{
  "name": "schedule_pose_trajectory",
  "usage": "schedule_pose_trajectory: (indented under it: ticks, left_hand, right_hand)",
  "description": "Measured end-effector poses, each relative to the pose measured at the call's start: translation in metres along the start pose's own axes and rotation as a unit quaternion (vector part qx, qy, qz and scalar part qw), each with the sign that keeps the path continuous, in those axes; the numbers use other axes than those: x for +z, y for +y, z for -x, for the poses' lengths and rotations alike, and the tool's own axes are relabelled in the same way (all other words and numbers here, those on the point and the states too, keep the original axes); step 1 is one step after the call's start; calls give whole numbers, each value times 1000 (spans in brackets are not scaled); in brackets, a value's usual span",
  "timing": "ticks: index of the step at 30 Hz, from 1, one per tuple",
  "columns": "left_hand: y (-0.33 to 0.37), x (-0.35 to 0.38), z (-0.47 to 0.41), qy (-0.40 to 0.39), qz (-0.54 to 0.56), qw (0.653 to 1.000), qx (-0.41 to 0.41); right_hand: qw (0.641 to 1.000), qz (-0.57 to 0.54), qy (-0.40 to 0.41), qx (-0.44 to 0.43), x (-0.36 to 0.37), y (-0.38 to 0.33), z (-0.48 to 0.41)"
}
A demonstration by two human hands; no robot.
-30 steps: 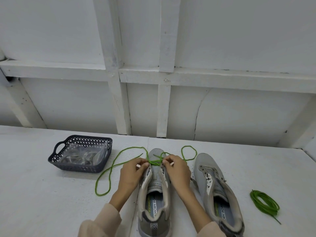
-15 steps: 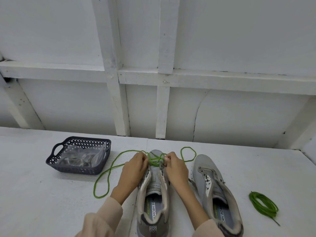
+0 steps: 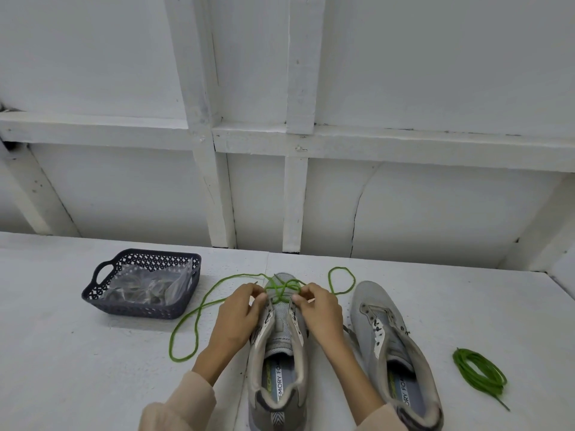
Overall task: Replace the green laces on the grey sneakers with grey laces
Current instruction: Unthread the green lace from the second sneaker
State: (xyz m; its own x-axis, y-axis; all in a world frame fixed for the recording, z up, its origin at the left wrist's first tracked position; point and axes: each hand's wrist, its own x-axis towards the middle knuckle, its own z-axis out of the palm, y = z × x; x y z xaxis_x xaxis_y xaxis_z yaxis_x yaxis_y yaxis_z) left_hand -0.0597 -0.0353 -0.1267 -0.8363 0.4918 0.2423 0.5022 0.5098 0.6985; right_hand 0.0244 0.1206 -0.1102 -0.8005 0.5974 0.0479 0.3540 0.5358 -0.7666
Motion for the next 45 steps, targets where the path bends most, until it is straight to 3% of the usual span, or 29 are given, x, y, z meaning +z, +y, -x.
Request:
schedule_pose_trajectory:
  ticks: [6, 9, 13, 18, 24, 30, 34, 40, 45]
  left_hand:
    - [-1, 7, -3, 16, 18, 999, -36]
    - [-3, 9, 0, 22, 25, 999, -26]
    - [-5, 7, 0, 5, -11, 1000, -7]
    - [-8, 13, -1, 50, 53, 995, -65]
    - [-8, 9, 0, 6, 21, 999, -23]
    - [-7, 14, 4, 57, 86, 992, -77]
    - [-4, 14, 5, 29, 69, 997, -36]
    - [-5, 17, 6, 86, 165, 975, -118]
    - [0, 13, 7, 34, 183, 981, -59]
  right_hand:
    - [997, -48, 55, 30, 4, 3, 1]
    - [996, -79, 30, 30, 3, 5, 4]
    - [999, -40, 23, 9, 4, 5, 0]
    - [986, -144, 67, 54, 8, 12, 0]
    - [996, -85, 35, 18, 6, 11, 0]
    - [976, -202, 68, 45, 15, 19, 2]
    - [989, -146, 33, 8, 12, 18, 2]
    - [962, -253, 88, 61, 17, 24, 4]
    - [982, -182, 43, 9, 16, 24, 2]
